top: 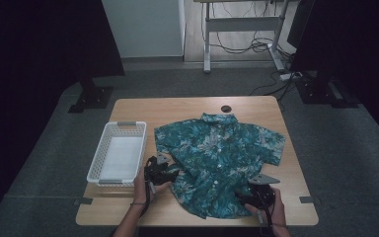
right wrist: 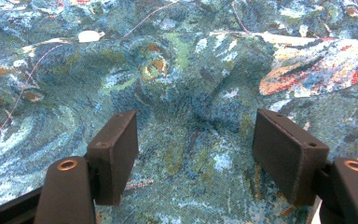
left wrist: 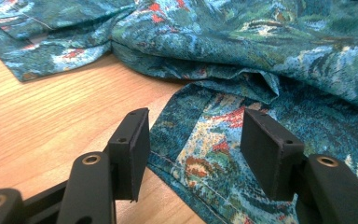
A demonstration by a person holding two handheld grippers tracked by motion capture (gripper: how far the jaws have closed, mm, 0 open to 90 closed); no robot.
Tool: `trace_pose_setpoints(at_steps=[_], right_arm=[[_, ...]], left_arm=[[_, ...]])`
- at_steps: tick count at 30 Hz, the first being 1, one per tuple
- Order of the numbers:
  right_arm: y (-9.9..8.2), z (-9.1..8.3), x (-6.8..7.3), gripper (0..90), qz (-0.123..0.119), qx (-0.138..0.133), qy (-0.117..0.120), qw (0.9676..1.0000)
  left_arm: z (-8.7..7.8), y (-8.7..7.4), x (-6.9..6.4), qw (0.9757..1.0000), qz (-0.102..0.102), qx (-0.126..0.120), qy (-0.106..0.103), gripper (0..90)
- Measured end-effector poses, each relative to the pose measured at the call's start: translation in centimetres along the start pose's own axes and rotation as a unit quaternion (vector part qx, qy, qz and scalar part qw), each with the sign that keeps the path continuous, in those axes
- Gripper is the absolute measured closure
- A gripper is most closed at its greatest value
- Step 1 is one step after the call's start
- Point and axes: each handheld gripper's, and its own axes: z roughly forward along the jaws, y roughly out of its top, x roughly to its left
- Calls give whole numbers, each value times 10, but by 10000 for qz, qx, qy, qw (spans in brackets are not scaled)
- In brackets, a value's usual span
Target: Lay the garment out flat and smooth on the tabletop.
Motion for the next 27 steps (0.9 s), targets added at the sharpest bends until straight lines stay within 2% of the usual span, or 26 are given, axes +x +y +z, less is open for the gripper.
trace_pose_setpoints(at_steps=[7, 11, 16, 20, 23, 27], right_arm=[[0, 0, 1, 306, -37, 0, -44, 10000], [-1, 0, 0, 306, -46, -15, -24, 10000], [-1, 0, 0, 306, -42, -27, -35, 10000], [-2, 0, 2, 305, -92, -24, -94, 9999], [-2, 0, 2, 305, -100, -29, -101, 9999], [-2, 0, 2, 305, -105, -31, -94, 9999]], left_arm=[[2, 0, -6, 9999, 9, 12, 138, 375], [3, 2, -4, 9995, 24, 36, 304, 317], [6, 1, -2, 9991, -159, -32, 391, 259], [6, 0, -1, 9991, -192, -30, 382, 248], [4, -1, -2, 9995, -182, -69, 268, 303], [0, -2, -7, 9998, -76, -90, 134, 507]])
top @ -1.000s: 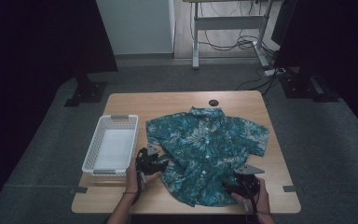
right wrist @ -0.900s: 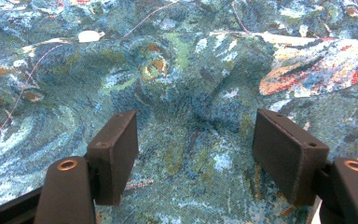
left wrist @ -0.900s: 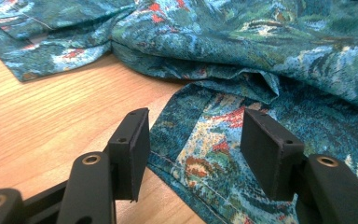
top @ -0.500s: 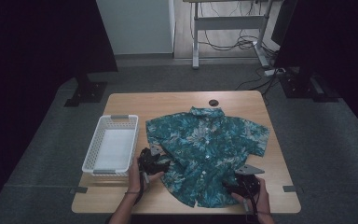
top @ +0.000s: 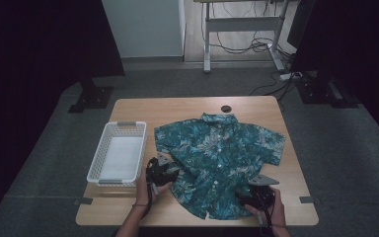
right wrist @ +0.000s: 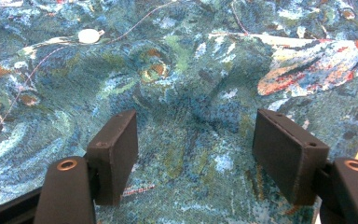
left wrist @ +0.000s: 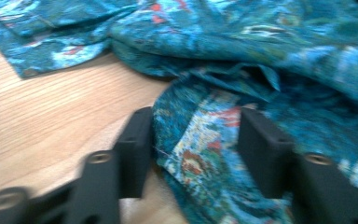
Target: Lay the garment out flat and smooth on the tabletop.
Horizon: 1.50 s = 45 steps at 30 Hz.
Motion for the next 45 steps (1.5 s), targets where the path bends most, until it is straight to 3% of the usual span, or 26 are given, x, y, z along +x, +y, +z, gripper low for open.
trace_pose_setpoints(at_steps=[2, 5, 10, 17, 24, 34, 39, 45], right_arm=[[0, 0, 0, 305, -10, -7, -5, 10000], [0, 0, 0, 305, -25, -9, -12, 10000], [-1, 0, 0, 305, 1, -25, 1, 10000], [-1, -1, -1, 305, 22, -34, 20, 10000], [-1, -1, -1, 305, 20, -38, 14, 10000], [-2, -2, -3, 305, 56, -44, 15, 10000], [-2, -2, -3, 305, 57, -42, 19, 10000], [-2, -2, -4, 299, 68, -49, 40, 10000]], left_arm=[[-3, 0, -4, 10000, 38, 55, -12, 658], [-7, -2, -10, 9999, 69, 130, -67, 811], [-18, -9, -14, 9992, -9, 144, -381, 869], [-52, -28, -15, 9967, -251, 8, -778, 869], [-72, -46, -28, 9958, -123, 38, -907, 839], [-83, -62, -27, 9975, -206, 16, -683, 792], [-89, -63, -22, 9978, -305, -240, -543, 669], [-86, -46, -23, 9968, -333, -637, -339, 535]])
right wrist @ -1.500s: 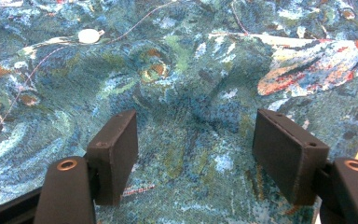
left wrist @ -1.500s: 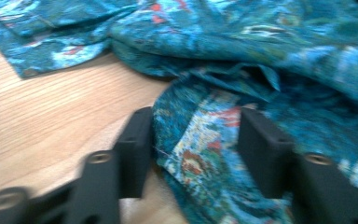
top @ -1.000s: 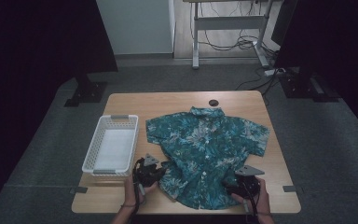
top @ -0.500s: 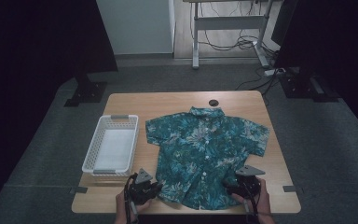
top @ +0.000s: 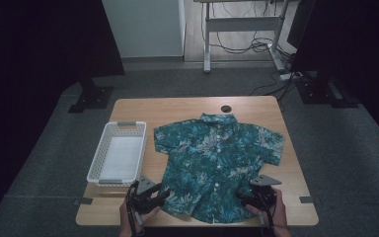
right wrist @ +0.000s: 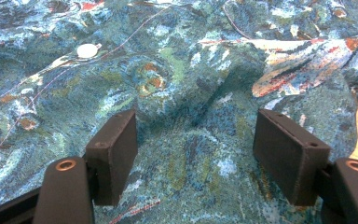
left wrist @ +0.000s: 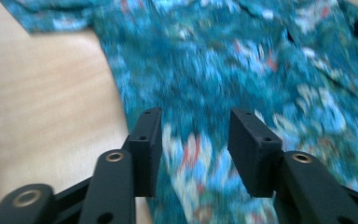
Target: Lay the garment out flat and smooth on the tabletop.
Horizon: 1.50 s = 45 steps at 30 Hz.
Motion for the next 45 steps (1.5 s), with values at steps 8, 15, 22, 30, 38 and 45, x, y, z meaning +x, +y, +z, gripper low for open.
trace_pose_setpoints(at_steps=[8, 15, 22, 30, 38, 45], right_arm=[[0, -4, -4, 274, 86, -8, 19, 10000], [-5, -21, -18, 281, 388, -119, -72, 9991], [-18, -37, -29, 284, 636, -116, -299, 9975], [-21, -32, -22, 405, 373, 112, -549, 9977], [-19, -35, -18, 815, 212, 217, -650, 9974], [-24, -45, -17, 877, 240, 250, -305, 9989]], left_arm=[[47, 13, -3, 9994, -34, 308, -147, 480], [65, 11, -5, 9989, 5, 449, -98, 480], [68, 10, -5, 9993, 160, 350, 10, 471], [66, 5, -11, 9982, 451, 327, 210, 473], [57, 0, -9, 9984, 385, 319, 272, 624], [43, -9, -15, 9982, 367, 392, 276, 742]])
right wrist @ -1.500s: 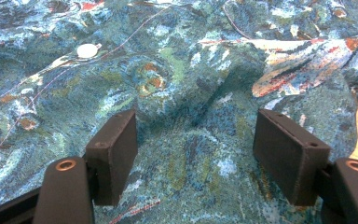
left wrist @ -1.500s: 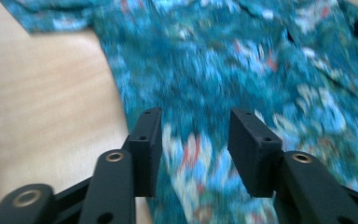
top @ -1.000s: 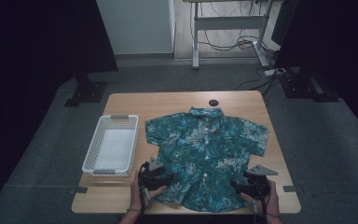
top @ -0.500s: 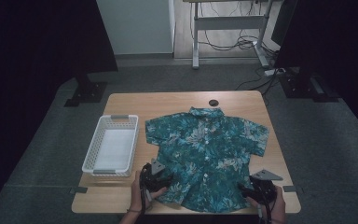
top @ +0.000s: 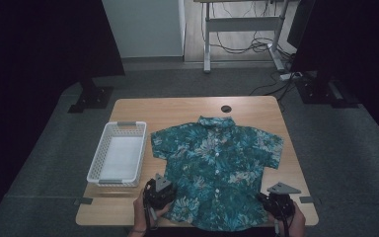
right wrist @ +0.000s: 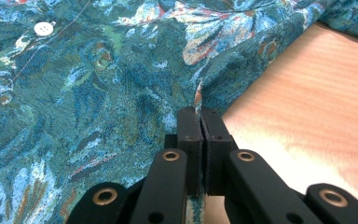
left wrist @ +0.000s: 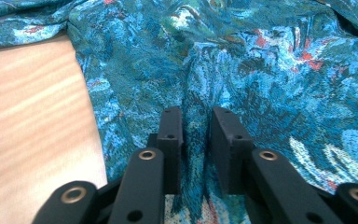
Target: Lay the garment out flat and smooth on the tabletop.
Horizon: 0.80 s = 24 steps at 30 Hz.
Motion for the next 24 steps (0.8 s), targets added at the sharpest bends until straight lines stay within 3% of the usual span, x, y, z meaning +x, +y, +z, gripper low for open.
trace_pose_setpoints(at_steps=[6, 9, 11, 12, 14, 18, 24], right_arm=[[-10, -14, 5, 868, 17, -14, 71, 10000], [-15, -18, 8, 817, -10, 37, 88, 10000], [-17, -20, 9, 692, -22, 44, 122, 9999], [-18, -22, 10, 591, -54, -59, 88, 9999], [-17, -23, 11, 492, -52, -265, 73, 9996], [-6, -14, 16, 348, -187, -472, 68, 9987], [12, 20, 27, 290, -523, -259, 41, 9983]], left_arm=[[-18, -15, -10, 10000, 38, 56, 20, 742], [-26, -22, -14, 9999, 63, 82, 32, 695], [-30, -23, -15, 9999, 8, 118, -44, 625], [-30, -23, -14, 9999, -35, 123, -112, 587], [-30, -18, -11, 9997, -141, 0, -183, 530], [-23, -1, -6, 9996, -94, -246, -128, 465], [9, 16, 0, 10000, -28, -77, -40, 423]])
